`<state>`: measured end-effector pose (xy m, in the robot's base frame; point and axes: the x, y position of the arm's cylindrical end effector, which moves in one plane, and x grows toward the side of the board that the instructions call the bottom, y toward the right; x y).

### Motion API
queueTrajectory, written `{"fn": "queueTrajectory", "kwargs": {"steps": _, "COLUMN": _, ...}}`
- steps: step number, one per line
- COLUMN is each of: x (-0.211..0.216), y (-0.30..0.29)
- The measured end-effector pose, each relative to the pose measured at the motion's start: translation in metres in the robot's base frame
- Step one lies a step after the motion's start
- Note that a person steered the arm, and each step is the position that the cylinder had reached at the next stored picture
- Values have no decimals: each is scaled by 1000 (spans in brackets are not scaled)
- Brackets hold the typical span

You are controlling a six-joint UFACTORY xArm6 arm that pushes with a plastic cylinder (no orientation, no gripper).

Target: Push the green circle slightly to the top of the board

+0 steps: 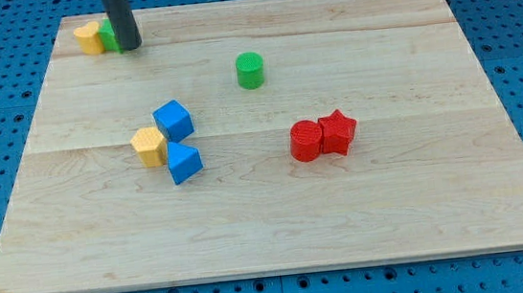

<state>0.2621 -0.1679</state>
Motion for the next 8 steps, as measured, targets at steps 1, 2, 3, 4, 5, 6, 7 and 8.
{"fn": "queueTrajectory", "kwargs": {"steps": 1, "x": -26, "y": 61}}
{"fn": "queueTrajectory", "kwargs": {"steps": 2, "x": -39, "y": 88}}
{"fn": "queueTrajectory", "kwargs": {"steps": 3, "x": -37, "y": 177}}
{"fn": "queueTrajectory", "kwargs": {"steps": 4, "x": -4, "y": 231}}
{"fn": "queueTrajectory", "kwargs": {"steps": 5, "x": 57, "y": 258}}
{"fn": "queueTrajectory", "kwargs": {"steps": 6, "x": 100, "y": 223}}
{"fn": "queueTrajectory", "kwargs": {"steps": 7, "x": 94, "y": 148}}
{"fn": "queueTrajectory", "kwargs": {"steps": 8, "x": 72, "y": 116}}
